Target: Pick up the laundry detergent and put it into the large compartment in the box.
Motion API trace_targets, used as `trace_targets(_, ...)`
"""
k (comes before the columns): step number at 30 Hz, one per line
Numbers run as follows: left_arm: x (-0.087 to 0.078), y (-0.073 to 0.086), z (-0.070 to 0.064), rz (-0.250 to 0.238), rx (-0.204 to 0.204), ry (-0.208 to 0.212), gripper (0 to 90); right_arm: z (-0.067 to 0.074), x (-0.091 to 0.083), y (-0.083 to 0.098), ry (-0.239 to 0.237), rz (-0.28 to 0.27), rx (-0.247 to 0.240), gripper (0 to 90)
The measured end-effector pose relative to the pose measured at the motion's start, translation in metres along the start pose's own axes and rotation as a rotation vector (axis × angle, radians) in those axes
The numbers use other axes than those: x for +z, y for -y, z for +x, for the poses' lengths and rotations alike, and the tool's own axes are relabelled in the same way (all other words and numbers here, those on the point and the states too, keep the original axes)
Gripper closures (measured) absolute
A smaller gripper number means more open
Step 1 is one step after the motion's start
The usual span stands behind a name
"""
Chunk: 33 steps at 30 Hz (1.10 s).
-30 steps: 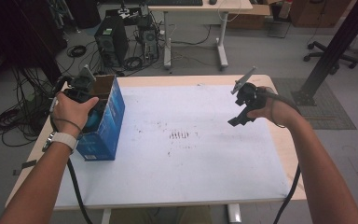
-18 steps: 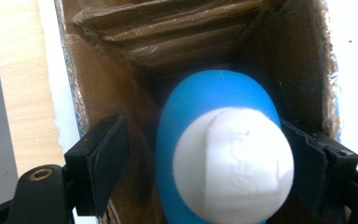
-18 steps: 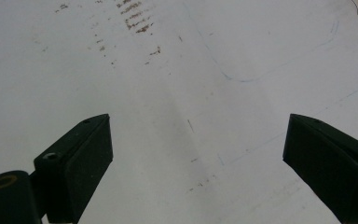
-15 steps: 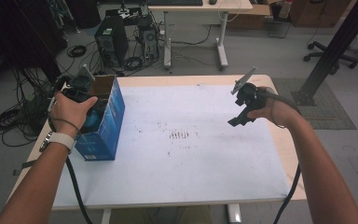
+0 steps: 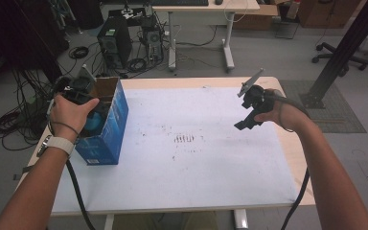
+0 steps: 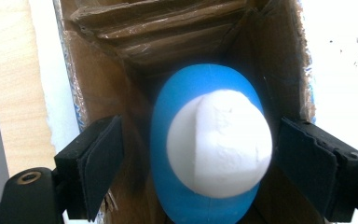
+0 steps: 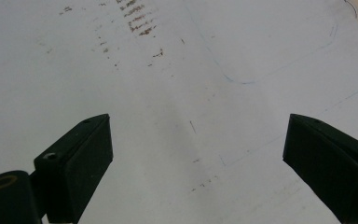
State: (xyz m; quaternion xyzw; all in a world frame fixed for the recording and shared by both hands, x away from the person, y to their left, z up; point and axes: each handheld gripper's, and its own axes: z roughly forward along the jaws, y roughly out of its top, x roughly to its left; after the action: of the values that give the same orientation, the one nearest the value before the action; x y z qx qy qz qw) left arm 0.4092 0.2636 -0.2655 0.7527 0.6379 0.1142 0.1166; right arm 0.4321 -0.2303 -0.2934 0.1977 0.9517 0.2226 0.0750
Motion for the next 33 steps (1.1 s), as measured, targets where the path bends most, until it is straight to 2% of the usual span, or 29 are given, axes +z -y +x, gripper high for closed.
trace_targets(16,-0.015,-0.002,-0.008,-0.005,0.015,0.009,12.3,0.002,-0.005,0.002,0.007,-0.006,0.000,8.2)
trace_targets(27,-0.030,-0.001,-0.012,-0.013,0.030,0.006,12.0,0.005,-0.008,0.001,0.011,-0.008,-0.002,8.2)
trace_targets(33,-0.040,0.000,-0.015,-0.021,0.043,0.019,11.7,0.006,-0.010,0.002,0.012,-0.012,-0.003,8.2)
